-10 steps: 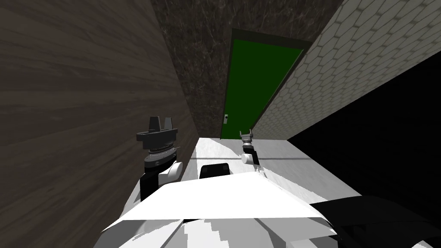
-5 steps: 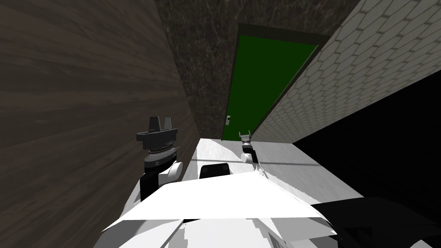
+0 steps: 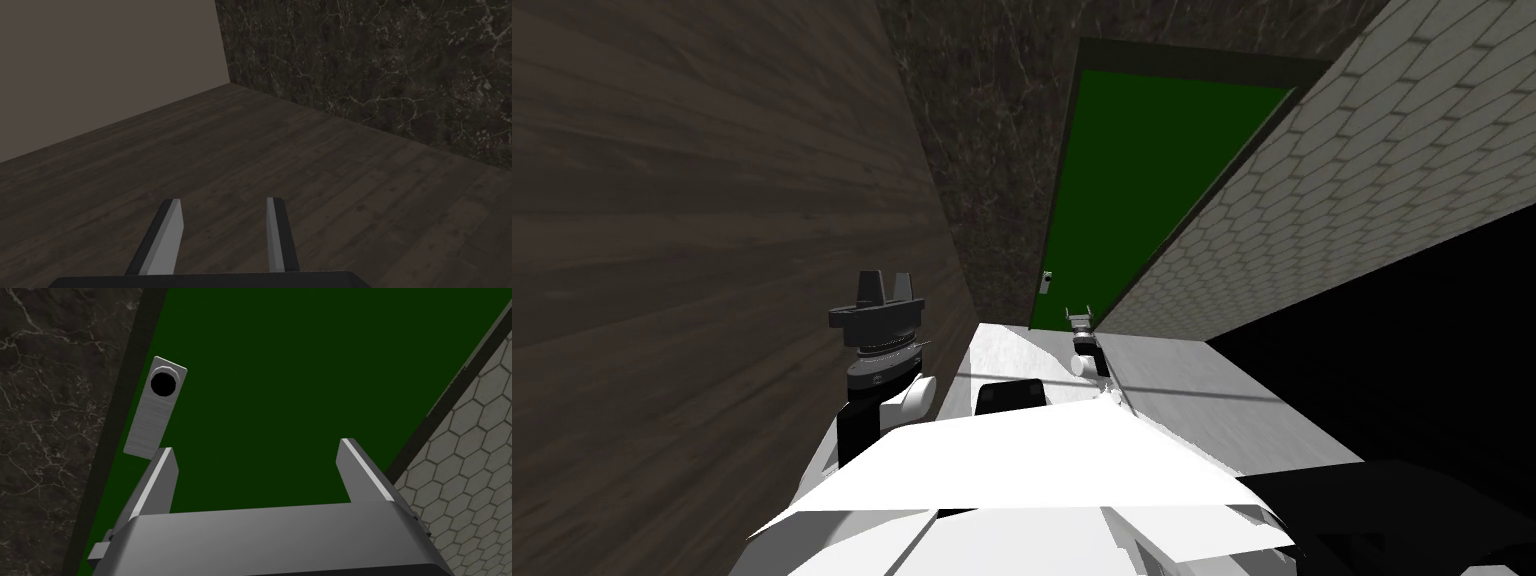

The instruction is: Pull the door open

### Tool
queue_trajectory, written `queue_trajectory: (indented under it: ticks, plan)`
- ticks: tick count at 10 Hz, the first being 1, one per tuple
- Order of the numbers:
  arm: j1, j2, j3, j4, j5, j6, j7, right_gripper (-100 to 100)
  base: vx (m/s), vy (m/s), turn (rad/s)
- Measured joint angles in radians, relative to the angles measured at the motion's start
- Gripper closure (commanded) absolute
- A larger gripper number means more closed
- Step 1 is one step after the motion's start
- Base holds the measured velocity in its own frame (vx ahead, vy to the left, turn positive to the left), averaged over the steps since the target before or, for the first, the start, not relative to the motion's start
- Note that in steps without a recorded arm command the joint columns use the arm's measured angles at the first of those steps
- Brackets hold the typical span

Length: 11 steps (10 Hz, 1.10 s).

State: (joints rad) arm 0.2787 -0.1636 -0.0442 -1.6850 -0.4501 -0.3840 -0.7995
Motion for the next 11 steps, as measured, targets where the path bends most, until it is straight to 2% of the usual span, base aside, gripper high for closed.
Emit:
queue_trajectory:
  ticks: [11]
  plan:
    - [-0.056,-0.04,0.008,0.145,-0.103,0.027,-0.212,-100,0.102,0.004,0.054]
